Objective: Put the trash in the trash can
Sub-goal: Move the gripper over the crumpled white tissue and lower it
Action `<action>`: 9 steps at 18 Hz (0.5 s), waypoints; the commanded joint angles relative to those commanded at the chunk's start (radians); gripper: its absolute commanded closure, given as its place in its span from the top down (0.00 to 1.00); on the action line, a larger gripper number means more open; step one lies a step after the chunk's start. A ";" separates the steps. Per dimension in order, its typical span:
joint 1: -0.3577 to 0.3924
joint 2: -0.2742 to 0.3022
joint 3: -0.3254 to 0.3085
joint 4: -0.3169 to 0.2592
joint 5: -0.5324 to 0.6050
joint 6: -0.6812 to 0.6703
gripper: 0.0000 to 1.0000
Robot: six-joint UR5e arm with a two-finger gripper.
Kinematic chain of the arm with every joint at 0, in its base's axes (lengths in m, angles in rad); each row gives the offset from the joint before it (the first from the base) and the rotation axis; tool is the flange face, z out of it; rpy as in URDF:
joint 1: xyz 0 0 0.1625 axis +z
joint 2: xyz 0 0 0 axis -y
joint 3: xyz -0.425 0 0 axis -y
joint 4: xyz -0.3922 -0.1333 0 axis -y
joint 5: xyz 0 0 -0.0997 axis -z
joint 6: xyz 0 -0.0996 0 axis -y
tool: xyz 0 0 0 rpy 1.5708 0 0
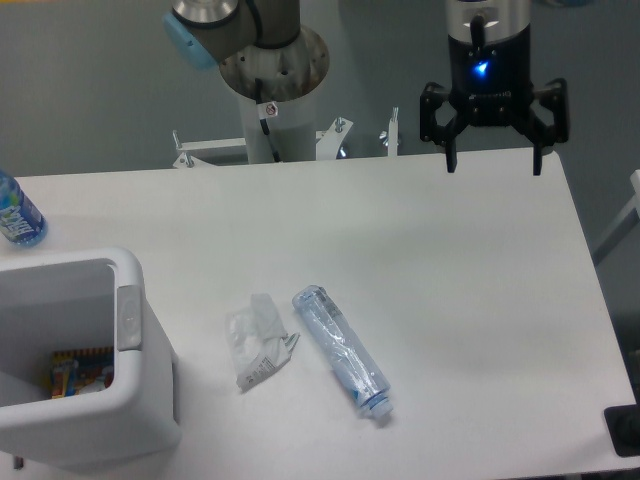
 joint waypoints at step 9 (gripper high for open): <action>-0.003 -0.002 -0.026 0.018 0.002 -0.093 1.00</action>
